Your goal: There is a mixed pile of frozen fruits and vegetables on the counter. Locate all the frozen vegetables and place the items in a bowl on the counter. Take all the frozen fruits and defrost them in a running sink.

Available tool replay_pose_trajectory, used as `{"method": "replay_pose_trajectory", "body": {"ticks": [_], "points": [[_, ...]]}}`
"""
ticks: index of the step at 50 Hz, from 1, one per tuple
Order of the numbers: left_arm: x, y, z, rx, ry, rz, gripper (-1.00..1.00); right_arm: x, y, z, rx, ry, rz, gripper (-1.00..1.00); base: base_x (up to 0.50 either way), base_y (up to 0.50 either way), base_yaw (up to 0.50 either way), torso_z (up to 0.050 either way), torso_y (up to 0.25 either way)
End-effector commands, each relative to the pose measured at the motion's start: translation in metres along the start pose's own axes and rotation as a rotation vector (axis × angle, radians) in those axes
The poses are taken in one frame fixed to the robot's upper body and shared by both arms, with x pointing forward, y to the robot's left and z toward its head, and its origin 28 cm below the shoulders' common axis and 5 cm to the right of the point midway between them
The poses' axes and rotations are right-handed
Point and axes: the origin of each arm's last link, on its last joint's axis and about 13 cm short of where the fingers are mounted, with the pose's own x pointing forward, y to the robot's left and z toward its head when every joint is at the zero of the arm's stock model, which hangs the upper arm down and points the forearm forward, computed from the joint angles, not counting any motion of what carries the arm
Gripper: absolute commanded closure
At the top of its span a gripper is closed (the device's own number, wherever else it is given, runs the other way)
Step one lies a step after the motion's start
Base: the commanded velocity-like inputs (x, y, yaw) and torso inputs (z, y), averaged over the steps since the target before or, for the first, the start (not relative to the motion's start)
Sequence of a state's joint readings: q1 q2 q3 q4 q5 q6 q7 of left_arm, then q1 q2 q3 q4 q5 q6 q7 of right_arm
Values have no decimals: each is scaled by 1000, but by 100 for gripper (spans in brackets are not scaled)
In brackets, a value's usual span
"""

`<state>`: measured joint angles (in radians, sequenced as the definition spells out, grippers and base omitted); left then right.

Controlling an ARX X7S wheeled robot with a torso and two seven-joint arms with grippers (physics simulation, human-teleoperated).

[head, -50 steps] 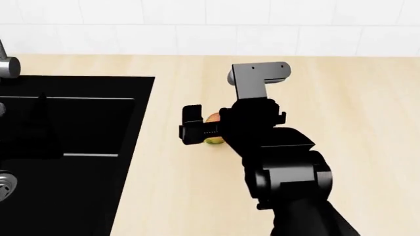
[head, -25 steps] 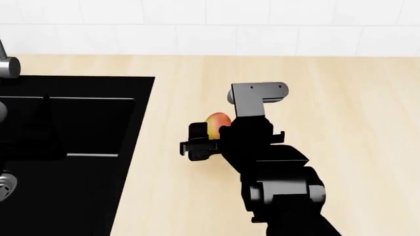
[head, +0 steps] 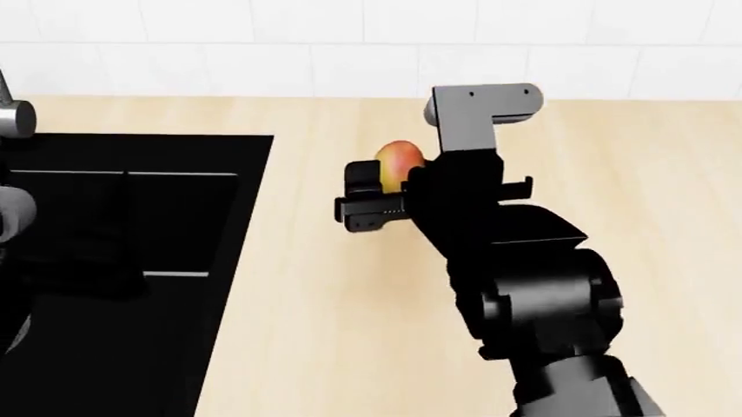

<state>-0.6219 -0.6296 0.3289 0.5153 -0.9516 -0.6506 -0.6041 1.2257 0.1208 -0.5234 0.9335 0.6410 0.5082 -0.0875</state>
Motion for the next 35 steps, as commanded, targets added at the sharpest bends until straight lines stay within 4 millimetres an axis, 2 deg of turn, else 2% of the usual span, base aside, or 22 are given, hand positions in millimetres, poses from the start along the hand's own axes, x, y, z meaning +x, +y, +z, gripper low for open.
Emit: {"method": "replay_pose_trajectory", "body": {"ticks": [1,3,9,11,13,19,24,35], "points": [[-3,-13,11,-31,5,-204,-100,-62,2,58,-138,-110,42,100,0,0,0,0,0],[-2,-15,13,-14,11,-229,-100,-84,1,62,-185,-140,27,100,0,0,0,0,5],[-7,-22,6,-10,66,-373,-100,-121,1,70,-205,-171,24,100,0,0,0,0,0],[-9,-24,4,-10,76,-407,-100,-124,0,70,-232,-182,3,100,0,0,0,0,0],[-15,-30,9,-83,63,-499,-100,-128,-3,69,-232,-184,-6,100,0,0,0,0,0],[-23,-35,15,-66,75,-606,-100,-135,-5,75,-235,-201,-21,100,0,0,0,0,0],[-30,-42,8,-76,142,-686,-100,-139,-5,78,-241,-212,-31,100,0,0,0,0,0],[-38,-46,1,-56,242,-776,-100,-140,-4,70,-254,-186,-26,100,0,0,0,0,0]]}}
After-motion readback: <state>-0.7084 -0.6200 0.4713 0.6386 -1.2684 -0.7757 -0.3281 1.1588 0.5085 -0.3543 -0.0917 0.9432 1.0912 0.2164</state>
